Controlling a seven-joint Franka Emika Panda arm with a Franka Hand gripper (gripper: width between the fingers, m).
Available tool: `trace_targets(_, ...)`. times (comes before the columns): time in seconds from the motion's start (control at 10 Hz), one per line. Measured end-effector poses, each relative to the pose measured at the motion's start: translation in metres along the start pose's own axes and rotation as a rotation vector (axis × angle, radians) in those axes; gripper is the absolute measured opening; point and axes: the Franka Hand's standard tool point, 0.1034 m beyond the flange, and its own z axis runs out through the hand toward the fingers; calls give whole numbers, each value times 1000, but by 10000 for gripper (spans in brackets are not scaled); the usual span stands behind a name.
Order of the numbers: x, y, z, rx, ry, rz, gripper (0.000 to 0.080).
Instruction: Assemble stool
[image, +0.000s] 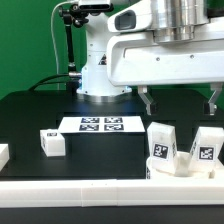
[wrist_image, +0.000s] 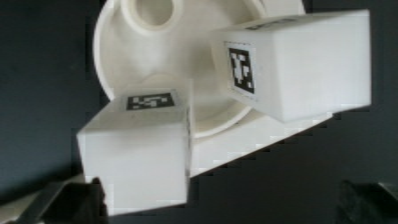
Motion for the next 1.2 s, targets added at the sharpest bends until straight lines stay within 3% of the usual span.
trace_targets(0.4, 1, 3, 0, -1, 0, -244, 648)
trace_targets(0.7, 3, 9, 1, -37, 4, -608, 648)
trace_targets(1.2, 5, 14, 4, -55, -7, -950, 648)
